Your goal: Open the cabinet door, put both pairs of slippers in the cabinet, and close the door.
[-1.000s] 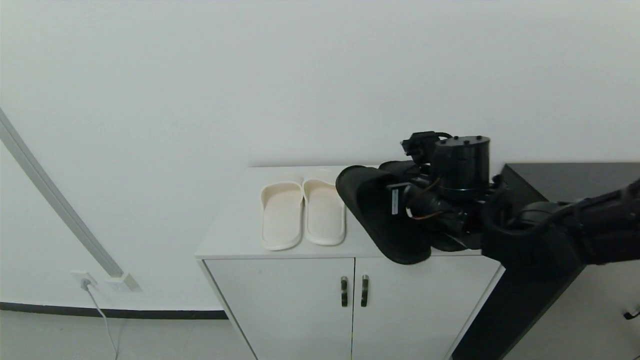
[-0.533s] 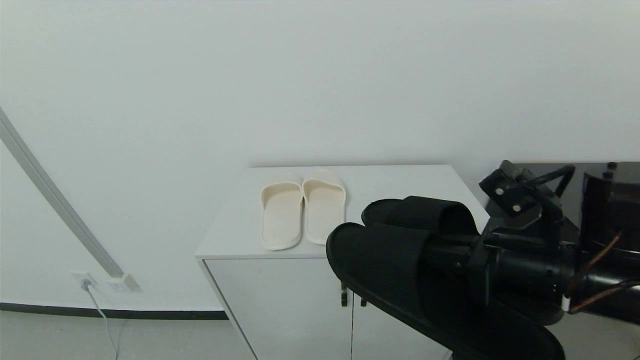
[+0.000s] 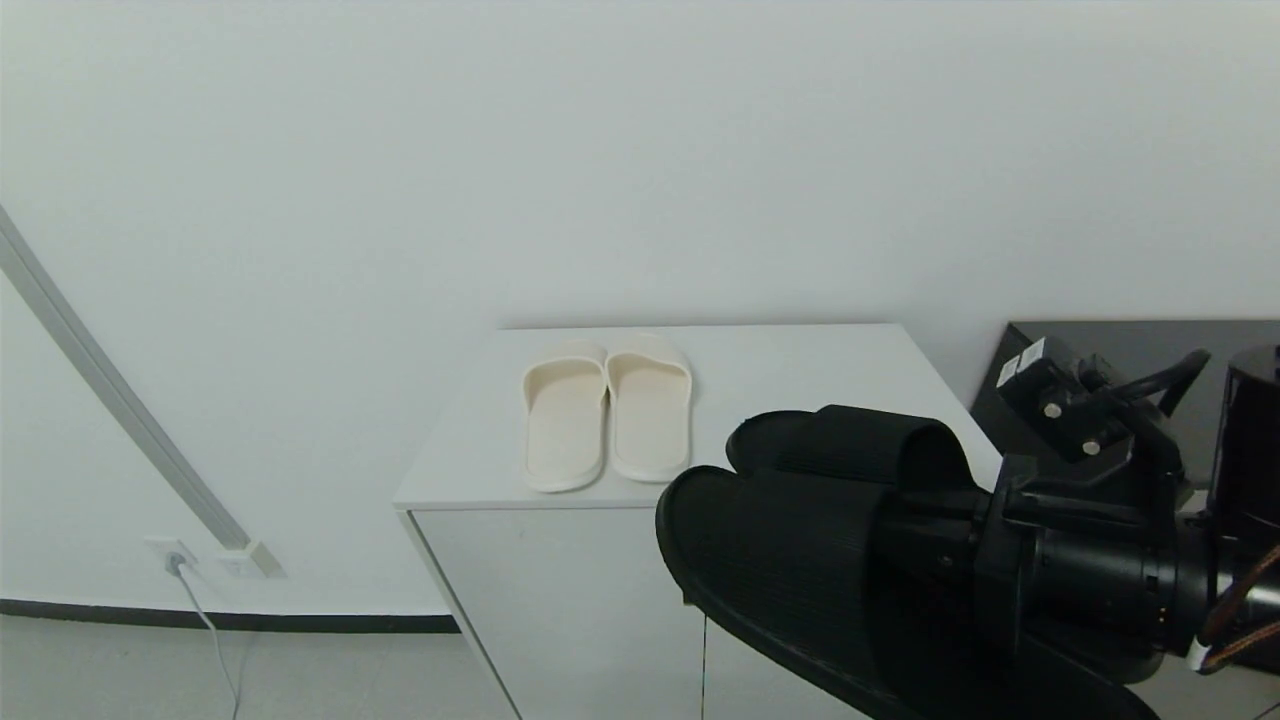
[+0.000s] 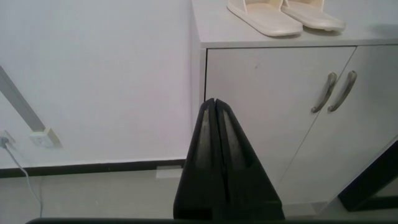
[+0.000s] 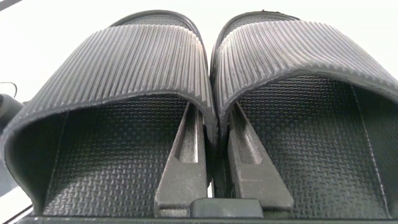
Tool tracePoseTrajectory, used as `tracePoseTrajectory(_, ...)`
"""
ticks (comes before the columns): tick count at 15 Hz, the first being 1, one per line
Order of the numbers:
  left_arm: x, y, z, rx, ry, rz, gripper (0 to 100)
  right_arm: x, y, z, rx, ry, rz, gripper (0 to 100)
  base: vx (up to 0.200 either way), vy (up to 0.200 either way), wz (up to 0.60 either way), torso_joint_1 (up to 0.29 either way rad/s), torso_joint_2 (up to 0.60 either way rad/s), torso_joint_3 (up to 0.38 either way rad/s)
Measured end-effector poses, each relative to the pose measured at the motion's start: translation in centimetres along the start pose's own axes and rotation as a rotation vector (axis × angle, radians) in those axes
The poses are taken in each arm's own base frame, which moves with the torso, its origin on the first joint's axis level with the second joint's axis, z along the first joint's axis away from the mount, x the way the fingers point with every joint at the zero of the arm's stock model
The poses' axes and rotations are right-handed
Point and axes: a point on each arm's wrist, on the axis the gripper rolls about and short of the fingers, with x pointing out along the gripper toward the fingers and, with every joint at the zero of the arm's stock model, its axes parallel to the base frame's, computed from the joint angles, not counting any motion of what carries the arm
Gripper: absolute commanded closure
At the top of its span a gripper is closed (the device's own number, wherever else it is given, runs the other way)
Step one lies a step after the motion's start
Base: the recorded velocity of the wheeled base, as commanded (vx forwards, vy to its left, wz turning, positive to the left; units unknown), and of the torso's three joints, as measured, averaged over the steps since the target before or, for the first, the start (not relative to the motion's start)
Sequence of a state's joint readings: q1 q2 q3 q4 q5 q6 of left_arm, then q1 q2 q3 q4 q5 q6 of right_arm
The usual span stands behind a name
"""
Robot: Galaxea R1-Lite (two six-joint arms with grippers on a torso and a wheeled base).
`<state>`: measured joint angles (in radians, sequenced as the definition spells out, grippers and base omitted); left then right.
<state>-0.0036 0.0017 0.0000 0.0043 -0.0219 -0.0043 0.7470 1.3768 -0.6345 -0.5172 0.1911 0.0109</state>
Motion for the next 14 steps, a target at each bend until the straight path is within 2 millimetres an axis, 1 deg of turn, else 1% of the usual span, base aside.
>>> tracePoseTrajectory(14,0.0,0.0,0.0,0.0,0.0,0.0,100,0.3,0.04,-0.53,0.0,0.022,0.003,100,0.0,0.0,0.0,0.0,0.0,0.0)
